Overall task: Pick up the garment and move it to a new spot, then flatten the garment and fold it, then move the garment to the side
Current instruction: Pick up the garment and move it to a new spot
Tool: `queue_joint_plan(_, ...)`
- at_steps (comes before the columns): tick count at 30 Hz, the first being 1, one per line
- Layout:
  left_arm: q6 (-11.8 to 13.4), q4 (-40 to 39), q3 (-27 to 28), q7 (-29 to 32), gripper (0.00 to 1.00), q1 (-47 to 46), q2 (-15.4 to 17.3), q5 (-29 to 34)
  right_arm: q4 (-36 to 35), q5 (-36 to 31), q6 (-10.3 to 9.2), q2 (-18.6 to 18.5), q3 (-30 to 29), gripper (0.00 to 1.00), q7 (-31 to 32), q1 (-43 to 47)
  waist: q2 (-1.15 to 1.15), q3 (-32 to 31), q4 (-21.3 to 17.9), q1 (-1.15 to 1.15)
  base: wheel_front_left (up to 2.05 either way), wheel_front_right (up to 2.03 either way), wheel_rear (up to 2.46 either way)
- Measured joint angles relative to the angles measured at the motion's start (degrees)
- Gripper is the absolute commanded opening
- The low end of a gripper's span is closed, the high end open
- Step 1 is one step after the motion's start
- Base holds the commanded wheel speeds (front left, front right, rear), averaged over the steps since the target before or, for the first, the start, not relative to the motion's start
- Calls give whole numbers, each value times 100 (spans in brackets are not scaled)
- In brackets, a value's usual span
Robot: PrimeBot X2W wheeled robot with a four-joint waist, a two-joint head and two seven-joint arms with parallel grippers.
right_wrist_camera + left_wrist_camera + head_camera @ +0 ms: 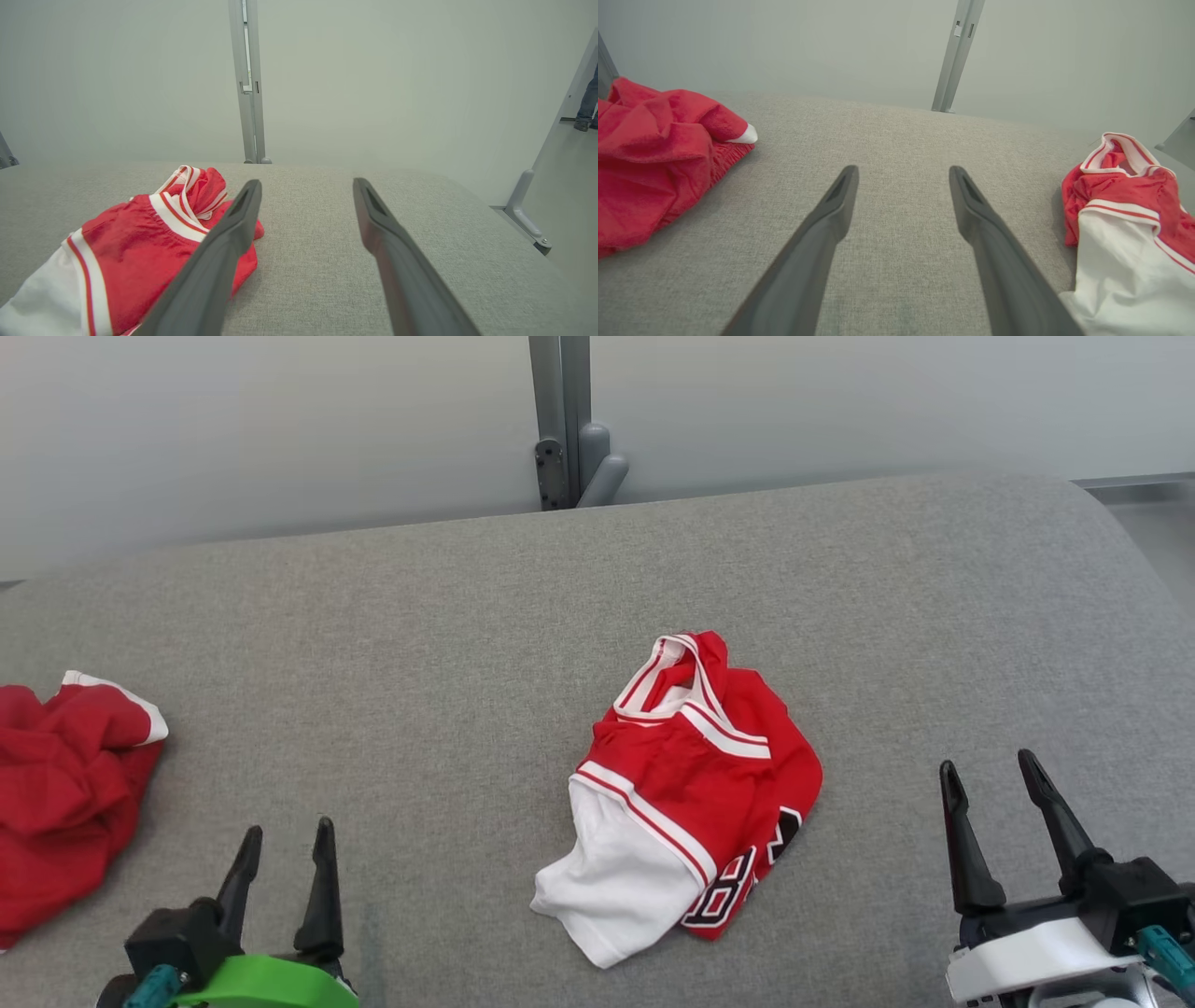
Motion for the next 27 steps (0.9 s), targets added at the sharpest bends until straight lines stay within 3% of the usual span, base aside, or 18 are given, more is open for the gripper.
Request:
queue_joint_plan(5,-156,-272,227,-34,100,226,-256,598,189,-20,-1,-1,-49,100,0,83,0,-74,-48,0,0,0,0)
queue_joint_plan(14,-460,-660,1154,-34,100,855,-931,1345,454,-18,-1,14,-55,100,1,79,0,-113,-185,0,0,0,0)
queue_joint_plan(27,-806,-639,1585,-34,100,876,-1193,1720,491,-8,0,16,20,100,0,24,0,-119,-199,0,0,0,0)
